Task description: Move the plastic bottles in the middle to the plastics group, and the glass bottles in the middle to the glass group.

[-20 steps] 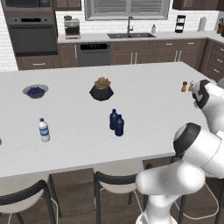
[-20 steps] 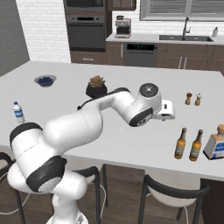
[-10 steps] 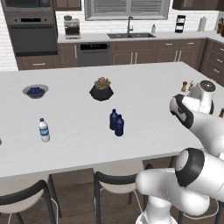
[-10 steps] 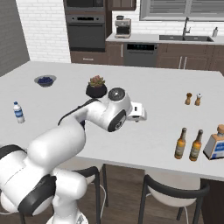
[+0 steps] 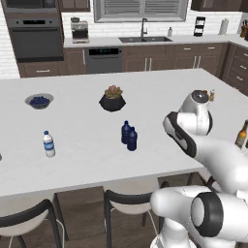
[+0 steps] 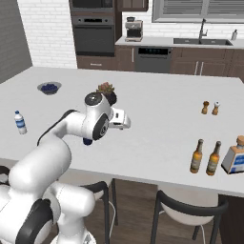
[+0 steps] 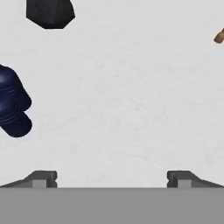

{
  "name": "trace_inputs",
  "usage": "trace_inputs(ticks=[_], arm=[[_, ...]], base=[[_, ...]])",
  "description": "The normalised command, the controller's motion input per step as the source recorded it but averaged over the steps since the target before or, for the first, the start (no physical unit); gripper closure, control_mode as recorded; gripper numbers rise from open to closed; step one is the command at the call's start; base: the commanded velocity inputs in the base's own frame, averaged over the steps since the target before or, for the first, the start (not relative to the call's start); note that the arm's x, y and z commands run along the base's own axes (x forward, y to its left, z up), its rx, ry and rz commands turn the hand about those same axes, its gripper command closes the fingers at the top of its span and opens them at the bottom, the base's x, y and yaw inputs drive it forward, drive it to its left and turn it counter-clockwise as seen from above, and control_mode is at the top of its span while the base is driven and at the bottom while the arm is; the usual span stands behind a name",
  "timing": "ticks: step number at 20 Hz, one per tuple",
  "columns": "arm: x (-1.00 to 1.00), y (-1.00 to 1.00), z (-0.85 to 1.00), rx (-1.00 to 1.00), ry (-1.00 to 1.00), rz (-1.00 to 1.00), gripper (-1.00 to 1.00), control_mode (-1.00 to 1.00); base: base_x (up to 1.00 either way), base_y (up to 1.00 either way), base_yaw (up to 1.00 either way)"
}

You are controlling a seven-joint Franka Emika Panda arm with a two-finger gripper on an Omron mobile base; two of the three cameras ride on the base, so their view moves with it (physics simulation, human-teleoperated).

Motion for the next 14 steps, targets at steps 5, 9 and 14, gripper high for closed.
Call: trace_inputs(ticks=[5, 9, 14], arm=[[0.0, 0.59, 0.3, 0.16, 0.2, 0.05, -1.0, -1.0], [0.0, 0.04, 0.02, 0.25, 0.02, 0.13, -1.0, -1.0], [0.0, 0.16, -0.04, 0.3, 0.0, 0.1, -1.0, -1.0]], base=[[0.0, 0.0, 0.0], [0.0, 0.0, 0.0], [0.0, 0.0, 0.0]])
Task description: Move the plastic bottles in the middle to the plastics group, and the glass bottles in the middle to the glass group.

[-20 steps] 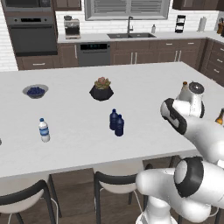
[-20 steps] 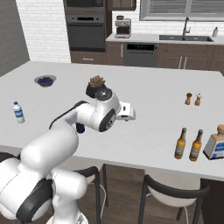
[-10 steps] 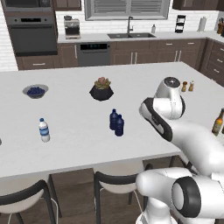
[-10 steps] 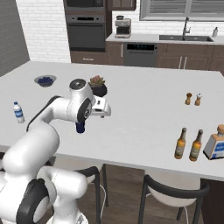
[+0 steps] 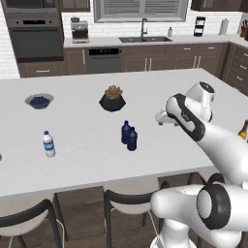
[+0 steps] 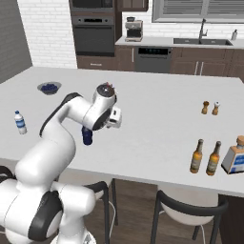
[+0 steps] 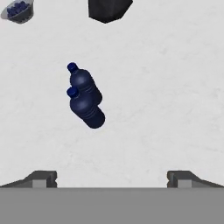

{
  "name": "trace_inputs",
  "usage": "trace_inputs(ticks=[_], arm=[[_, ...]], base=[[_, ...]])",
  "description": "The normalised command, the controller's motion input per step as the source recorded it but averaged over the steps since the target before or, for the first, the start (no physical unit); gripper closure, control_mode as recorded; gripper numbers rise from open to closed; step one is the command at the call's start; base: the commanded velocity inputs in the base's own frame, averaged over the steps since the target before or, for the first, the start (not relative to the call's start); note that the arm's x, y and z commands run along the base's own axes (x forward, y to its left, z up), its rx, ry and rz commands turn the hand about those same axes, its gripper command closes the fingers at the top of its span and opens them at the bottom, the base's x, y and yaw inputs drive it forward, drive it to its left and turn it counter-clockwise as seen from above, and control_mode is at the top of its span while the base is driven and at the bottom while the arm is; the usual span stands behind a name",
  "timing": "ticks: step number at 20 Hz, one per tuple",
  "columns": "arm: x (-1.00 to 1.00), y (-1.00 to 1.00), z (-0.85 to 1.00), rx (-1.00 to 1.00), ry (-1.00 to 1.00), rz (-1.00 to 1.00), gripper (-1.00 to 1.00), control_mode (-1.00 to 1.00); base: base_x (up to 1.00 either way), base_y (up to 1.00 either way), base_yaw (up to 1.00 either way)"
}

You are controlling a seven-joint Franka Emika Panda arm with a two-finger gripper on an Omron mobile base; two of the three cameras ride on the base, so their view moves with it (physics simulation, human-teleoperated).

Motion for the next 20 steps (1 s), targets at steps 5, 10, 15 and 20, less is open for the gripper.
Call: trace_inputs(ticks=[5, 10, 15, 20], arm=[[0.09, 0.51, 0.0, 0.0, 0.06, 0.0, -1.0, -1.0], [0.21, 0.9, 0.0, -0.33, 0.01, 0.0, -1.0, -1.0], [0.24, 0.45, -0.31, -0.14, 0.0, 0.0, -1.0, -1.0], [0.28, 0.0, -0.35, 0.0, 0.01, 0.01, -1.0, -1.0]], base=[[0.0, 0.0, 0.0], [0.0, 0.0, 0.0], [0.0, 0.0, 0.0], [0.0, 0.0, 0.0]])
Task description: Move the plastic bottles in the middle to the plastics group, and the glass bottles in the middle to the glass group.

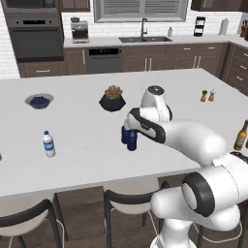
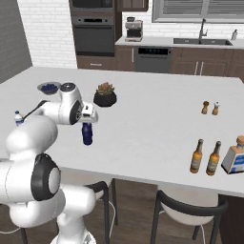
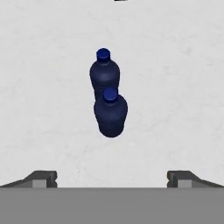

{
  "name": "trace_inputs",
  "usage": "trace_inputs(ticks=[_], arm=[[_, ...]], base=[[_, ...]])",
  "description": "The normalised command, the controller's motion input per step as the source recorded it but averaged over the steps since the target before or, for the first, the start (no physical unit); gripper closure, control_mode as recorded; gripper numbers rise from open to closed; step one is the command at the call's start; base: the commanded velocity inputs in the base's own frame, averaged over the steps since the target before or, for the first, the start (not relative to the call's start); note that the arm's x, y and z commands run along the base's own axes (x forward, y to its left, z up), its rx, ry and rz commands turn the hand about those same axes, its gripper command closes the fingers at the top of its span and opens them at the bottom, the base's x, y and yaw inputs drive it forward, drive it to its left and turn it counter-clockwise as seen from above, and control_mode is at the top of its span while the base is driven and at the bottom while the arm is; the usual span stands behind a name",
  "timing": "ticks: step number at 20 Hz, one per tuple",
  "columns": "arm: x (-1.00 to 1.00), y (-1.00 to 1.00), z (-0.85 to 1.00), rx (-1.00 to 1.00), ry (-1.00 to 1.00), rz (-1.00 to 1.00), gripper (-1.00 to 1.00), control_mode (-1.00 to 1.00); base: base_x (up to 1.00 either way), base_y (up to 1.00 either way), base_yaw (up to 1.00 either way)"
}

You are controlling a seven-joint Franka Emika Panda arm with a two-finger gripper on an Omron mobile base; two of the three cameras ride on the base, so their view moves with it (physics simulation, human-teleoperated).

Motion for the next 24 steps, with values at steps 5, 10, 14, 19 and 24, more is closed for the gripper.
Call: trace_inputs(ticks=[5, 10, 14, 19, 24], arm=[[0.51, 0.0, -0.39, 0.0, 0.0, 0.02, -1.0, -1.0], [0.36, 0.12, -0.35, 0.0, 0.01, 0.09, -1.0, -1.0], [0.1, 0.1, -0.2, 0.0, 0.05, 0.08, -1.0, -1.0], [0.01, 0.0, -0.18, 0.0, 0.01, 0.04, -1.0, -1.0], [0.1, 0.0, -0.22, 0.0, 0.0, 0.01, -1.0, -1.0]], base=[[0.0, 0.0, 0.0], [0.0, 0.0, 0.0], [0.0, 0.0, 0.0], [0.0, 0.0, 0.0], [0.0, 0.0, 0.0]])
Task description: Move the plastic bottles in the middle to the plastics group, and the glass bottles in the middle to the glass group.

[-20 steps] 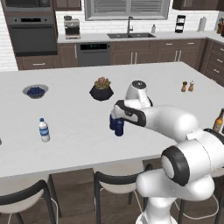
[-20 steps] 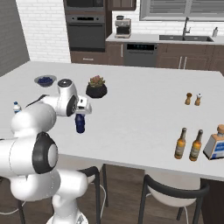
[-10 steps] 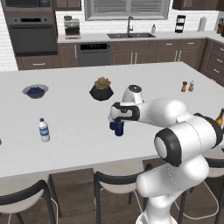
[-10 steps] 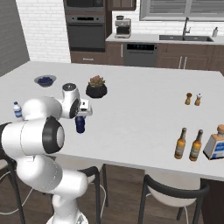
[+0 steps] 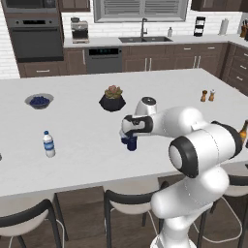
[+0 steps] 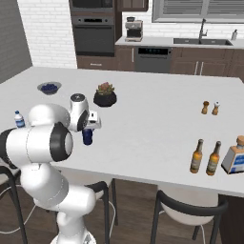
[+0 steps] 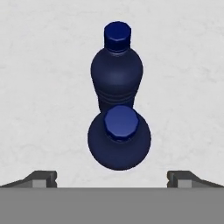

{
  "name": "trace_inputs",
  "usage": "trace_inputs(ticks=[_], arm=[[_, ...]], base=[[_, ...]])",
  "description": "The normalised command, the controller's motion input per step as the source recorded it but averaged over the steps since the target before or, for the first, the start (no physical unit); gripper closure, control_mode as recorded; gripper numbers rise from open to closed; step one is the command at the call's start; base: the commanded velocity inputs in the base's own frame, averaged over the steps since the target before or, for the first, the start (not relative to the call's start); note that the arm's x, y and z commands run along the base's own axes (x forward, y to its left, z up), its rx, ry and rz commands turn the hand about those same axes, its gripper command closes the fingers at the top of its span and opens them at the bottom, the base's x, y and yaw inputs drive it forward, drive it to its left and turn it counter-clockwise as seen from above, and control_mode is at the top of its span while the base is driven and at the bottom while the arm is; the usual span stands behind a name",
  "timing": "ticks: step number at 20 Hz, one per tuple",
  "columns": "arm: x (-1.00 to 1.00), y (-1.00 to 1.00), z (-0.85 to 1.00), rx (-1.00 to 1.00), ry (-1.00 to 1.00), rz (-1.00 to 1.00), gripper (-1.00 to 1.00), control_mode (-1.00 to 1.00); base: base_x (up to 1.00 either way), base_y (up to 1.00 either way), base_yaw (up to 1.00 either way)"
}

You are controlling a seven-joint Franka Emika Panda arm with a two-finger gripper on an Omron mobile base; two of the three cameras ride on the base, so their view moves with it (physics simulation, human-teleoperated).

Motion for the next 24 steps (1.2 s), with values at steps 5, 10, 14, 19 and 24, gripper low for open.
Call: trace_inputs(ticks=[5, 10, 14, 19, 24], arm=[[0.21, 0.0, -0.08, 0.0, 0.0, 0.0, -1.0, -1.0], [0.11, 0.0, -0.03, 0.0, 0.0, 0.0, -1.0, -1.0], [0.04, 0.0, -0.12, 0.0, 0.0, 0.0, -1.0, -1.0], [0.0, 0.0, -0.24, 0.0, -0.08, 0.0, -1.0, -1.0], [0.0, 0.0, -0.01, 0.0, -0.01, 0.0, 1.0, -1.0]], base=[[0.0, 0.0, 0.0], [0.0, 0.0, 0.0], [0.0, 0.0, 0.0], [0.0, 0.0, 0.0], [0.0, 0.0, 0.0]])
